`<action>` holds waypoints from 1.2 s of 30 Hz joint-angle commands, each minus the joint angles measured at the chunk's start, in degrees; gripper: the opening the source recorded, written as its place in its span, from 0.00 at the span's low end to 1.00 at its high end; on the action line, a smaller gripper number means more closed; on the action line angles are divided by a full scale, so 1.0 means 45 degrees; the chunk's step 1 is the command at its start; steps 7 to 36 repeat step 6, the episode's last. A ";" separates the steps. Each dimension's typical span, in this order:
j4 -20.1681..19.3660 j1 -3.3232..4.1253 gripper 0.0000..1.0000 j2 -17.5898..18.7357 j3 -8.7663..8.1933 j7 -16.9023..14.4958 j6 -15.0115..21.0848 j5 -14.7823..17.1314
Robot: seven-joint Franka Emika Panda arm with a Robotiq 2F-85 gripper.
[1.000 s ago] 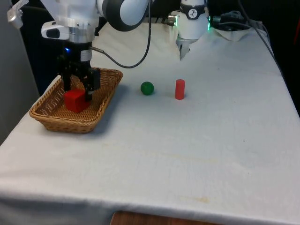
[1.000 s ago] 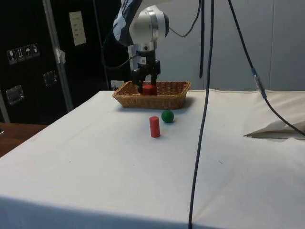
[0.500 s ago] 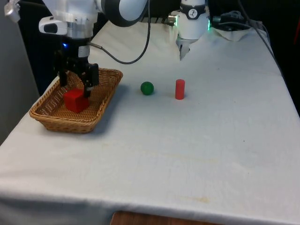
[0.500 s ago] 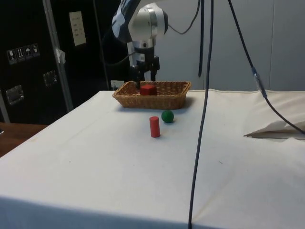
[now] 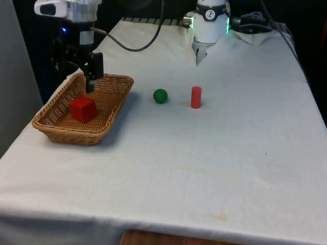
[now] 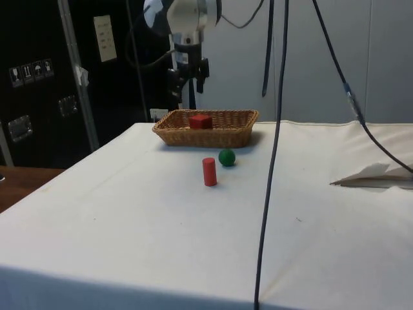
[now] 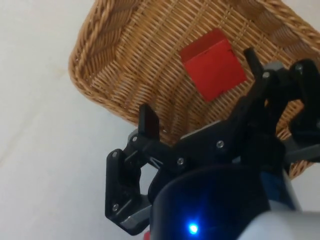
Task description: Pick up the object to the left of the cylinder and place it into the basket.
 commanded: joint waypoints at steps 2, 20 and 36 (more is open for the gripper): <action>0.0102 0.0127 1.00 -0.0064 -0.0229 0.0166 -0.0267 -0.0140; 0.0216 0.0191 1.00 -0.0013 -0.0369 0.0127 -0.0344 -0.0013; 0.0216 0.0191 1.00 -0.0013 -0.0369 0.0127 -0.0344 -0.0013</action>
